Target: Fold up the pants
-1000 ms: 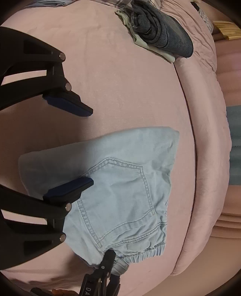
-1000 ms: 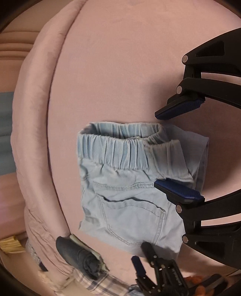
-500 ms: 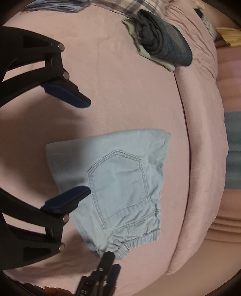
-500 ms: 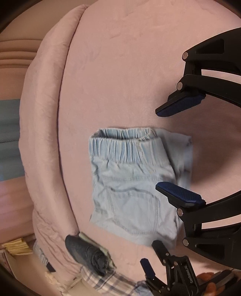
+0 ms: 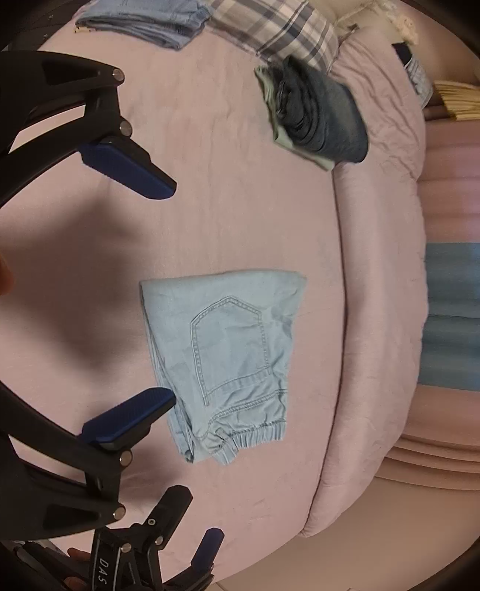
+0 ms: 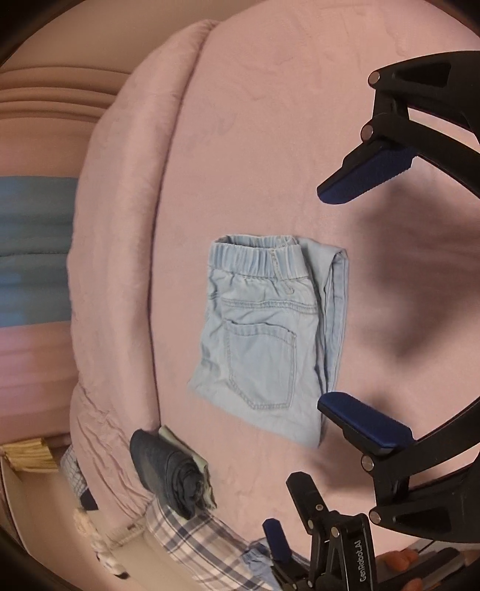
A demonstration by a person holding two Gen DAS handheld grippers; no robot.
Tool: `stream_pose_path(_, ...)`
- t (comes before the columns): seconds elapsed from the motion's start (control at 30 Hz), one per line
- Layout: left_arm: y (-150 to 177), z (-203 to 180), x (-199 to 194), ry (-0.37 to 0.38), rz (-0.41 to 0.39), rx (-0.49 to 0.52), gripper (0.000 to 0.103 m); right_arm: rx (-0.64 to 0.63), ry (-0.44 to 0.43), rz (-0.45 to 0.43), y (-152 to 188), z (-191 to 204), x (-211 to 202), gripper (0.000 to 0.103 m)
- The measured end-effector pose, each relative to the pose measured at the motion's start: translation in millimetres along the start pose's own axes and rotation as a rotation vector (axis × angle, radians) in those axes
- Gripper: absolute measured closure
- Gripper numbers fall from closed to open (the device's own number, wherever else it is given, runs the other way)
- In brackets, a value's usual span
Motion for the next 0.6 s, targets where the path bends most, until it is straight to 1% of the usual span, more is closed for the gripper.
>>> stream_pose_path(0.13, -1, 2, -21, 0.002, -0.021, -0.012, 0.001, 0.004, 0.007, -0.024, -3, 4, -20, 0.001)
stream_pose_path(0.23, -3, 3, -35, -0.024, -0.046, -0.008, 0.001, 0.004, 0.005, -0.044, -6, 7, -37, 0.001)
stream_pose_path(0.33, -1, 3, -45, -0.045, -0.062, -0.004, 0.001, -0.003, -0.004, -0.057, -5, 12, -45, 0.001)
stream_pose_path(0.43, 5, 4, -48, -0.063, -0.059, 0.0, 0.001, 0.002, -0.008, -0.059, -1, 18, -47, 0.001)
stream_pose_path(0.6, 14, 2, -46, -0.07, -0.037, 0.005, 0.001, 0.016, -0.01, -0.044, 5, 20, -46, 0.001)
Point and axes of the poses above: each gripper's, at about its wrist camera, not at the fingertips, and x roughly the way its jaws point, z to its left, y to its underside, the point moved 9 cm from there along x, roughly the way its jaws point, and after that the axes turned 7 degrees about -x, right-handed, at the moved point
